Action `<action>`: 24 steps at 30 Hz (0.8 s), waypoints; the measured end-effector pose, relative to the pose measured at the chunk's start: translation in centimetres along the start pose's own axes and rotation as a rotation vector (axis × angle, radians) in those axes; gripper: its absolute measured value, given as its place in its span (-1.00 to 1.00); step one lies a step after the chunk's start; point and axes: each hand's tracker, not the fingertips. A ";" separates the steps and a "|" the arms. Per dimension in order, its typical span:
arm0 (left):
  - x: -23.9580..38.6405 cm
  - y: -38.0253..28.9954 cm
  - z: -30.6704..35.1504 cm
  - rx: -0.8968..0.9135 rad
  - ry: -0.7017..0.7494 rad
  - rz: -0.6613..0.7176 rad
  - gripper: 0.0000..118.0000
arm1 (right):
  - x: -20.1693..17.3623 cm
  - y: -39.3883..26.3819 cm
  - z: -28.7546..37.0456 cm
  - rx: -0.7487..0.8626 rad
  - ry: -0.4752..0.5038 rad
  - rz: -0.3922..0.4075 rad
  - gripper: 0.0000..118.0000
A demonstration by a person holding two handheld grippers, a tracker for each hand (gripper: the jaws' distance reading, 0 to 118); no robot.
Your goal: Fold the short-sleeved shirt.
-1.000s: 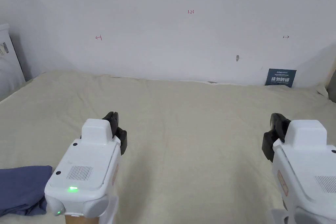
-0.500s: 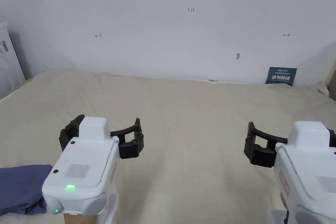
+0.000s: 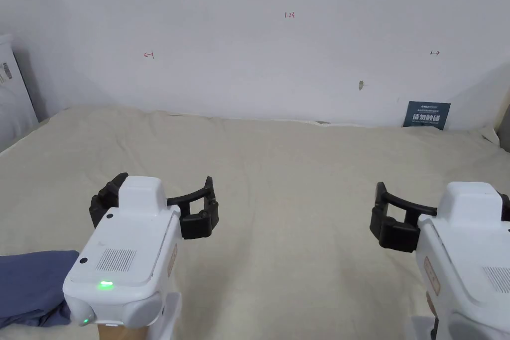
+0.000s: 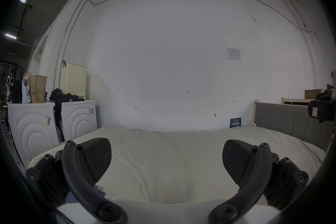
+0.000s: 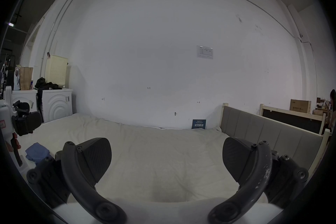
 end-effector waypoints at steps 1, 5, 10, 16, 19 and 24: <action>0.0 0.0 0.0 -0.002 -0.001 0.001 1.00 | 0.0 0.0 0.0 0.000 0.002 -0.002 1.00; 0.1 0.0 0.0 -0.001 0.000 -0.005 1.00 | 0.1 0.0 0.1 0.004 0.007 0.000 1.00; 0.0 0.0 0.0 0.002 -0.006 -0.005 1.00 | 0.1 0.2 0.1 0.007 0.006 0.002 1.00; 0.0 -0.1 0.0 0.002 -0.003 0.003 1.00 | 0.0 0.2 0.2 0.011 0.009 0.006 1.00; 0.0 -0.1 0.0 0.003 -0.004 0.002 1.00 | -0.1 0.3 0.2 0.014 0.008 0.010 1.00; -0.1 -0.1 0.0 -0.001 -0.002 0.001 1.00 | -0.2 0.3 0.3 0.019 0.008 0.016 1.00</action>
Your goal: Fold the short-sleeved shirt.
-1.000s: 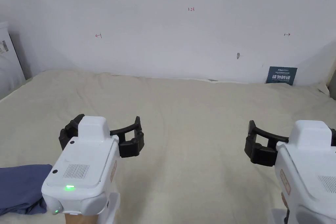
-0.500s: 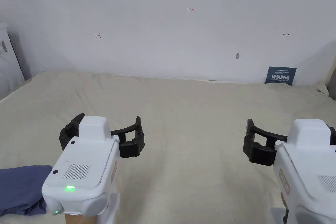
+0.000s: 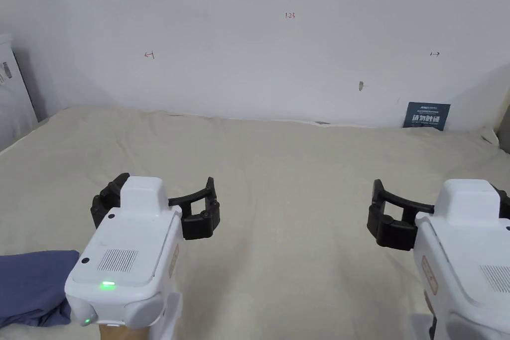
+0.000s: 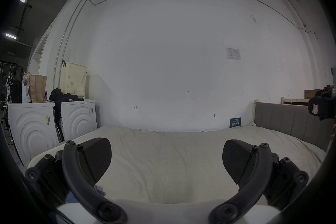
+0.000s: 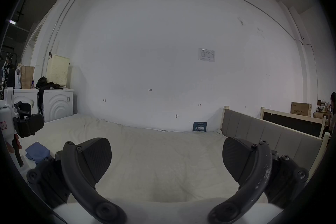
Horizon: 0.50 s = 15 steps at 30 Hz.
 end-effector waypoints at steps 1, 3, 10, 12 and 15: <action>0.0 0.0 0.0 0.000 -0.001 0.002 1.00 | 0.0 0.0 0.0 0.000 0.000 0.002 1.00; -0.1 0.0 0.0 -0.001 -0.002 0.002 1.00 | -0.1 0.1 0.0 0.001 0.000 0.004 1.00; -0.1 0.0 0.0 -0.001 0.001 0.001 1.00 | -0.2 0.1 0.0 -0.006 0.007 0.004 1.00; -0.1 0.1 0.0 0.002 0.001 0.001 1.00 | -0.2 0.1 0.0 -0.002 0.011 0.003 1.00; -0.2 0.1 0.1 0.005 0.002 0.002 1.00 | -0.4 0.1 0.1 0.001 0.013 0.003 1.00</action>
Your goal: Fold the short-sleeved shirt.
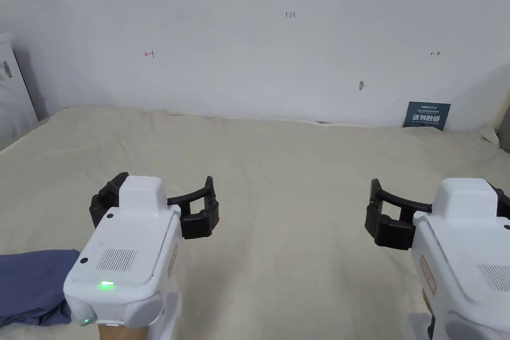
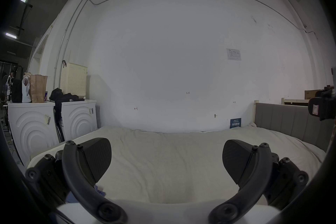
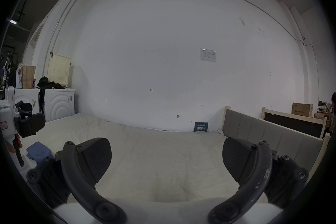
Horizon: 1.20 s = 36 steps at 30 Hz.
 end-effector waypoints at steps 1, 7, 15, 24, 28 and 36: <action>0.0 0.0 0.0 -0.002 0.000 0.000 1.00 | 0.0 0.0 0.0 0.000 0.001 0.000 1.00; -0.1 0.1 0.0 0.003 0.002 0.000 1.00 | -0.2 0.1 -0.1 -0.001 -0.001 -0.001 1.00; -0.2 0.3 0.2 0.004 -0.008 0.006 1.00 | -0.4 0.6 -0.9 -0.122 -0.032 -0.051 1.00; -0.4 0.8 0.4 0.012 -0.016 0.030 1.00 | 0.0 2.8 -2.6 -0.501 -0.170 -0.292 1.00; -0.6 1.0 0.4 0.016 -0.014 0.032 1.00 | 0.2 3.1 -2.7 -0.525 -0.142 -0.292 1.00; -0.9 1.1 0.4 0.020 -0.005 0.047 1.00 | -0.3 2.8 -2.5 -0.513 -0.151 -0.245 1.00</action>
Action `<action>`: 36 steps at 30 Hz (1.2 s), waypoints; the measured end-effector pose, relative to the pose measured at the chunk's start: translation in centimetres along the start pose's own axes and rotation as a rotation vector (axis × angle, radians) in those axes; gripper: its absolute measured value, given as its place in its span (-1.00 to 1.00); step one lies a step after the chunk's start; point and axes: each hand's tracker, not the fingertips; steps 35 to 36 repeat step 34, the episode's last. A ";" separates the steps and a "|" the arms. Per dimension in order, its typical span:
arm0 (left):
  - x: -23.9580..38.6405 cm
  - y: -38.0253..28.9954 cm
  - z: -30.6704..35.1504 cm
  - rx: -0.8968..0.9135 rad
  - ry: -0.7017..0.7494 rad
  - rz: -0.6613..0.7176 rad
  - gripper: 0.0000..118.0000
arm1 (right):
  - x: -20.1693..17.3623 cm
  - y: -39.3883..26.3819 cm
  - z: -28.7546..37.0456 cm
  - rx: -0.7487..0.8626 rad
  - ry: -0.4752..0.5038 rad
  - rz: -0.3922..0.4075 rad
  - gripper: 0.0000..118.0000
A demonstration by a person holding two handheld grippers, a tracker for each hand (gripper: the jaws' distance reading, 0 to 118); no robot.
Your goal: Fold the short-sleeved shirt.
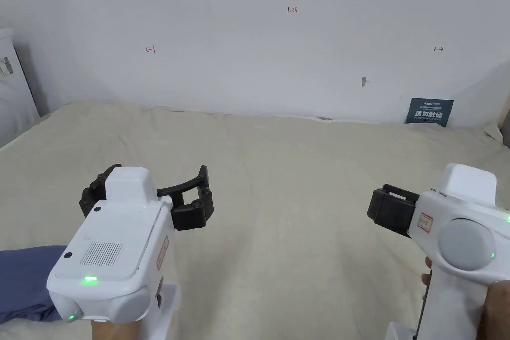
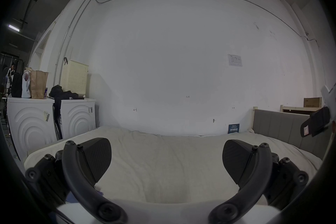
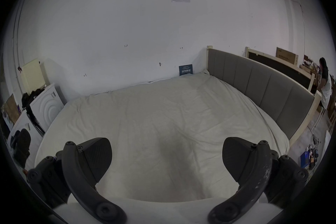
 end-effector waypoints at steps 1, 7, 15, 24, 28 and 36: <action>0.0 0.0 0.0 -0.001 0.000 -0.002 1.00 | -0.1 -0.1 0.0 0.019 0.005 0.017 1.00; -0.1 -0.1 0.2 0.001 0.000 -0.013 1.00 | 0.2 -0.2 -0.8 0.005 -0.004 0.008 1.00; -0.1 -0.1 0.3 0.001 0.001 -0.013 1.00 | 0.4 -0.8 -0.3 0.125 0.049 0.056 1.00; 0.0 -0.1 0.3 0.004 0.002 -0.015 1.00 | 1.4 -2.8 0.6 0.479 0.165 0.057 1.00; 0.0 -0.1 0.3 0.007 -0.002 -0.021 1.00 | 1.2 -3.0 0.9 0.546 0.150 0.082 1.00; 0.1 -0.1 0.3 0.007 -0.004 -0.022 1.00 | 0.8 -3.5 1.0 0.574 0.130 0.130 1.00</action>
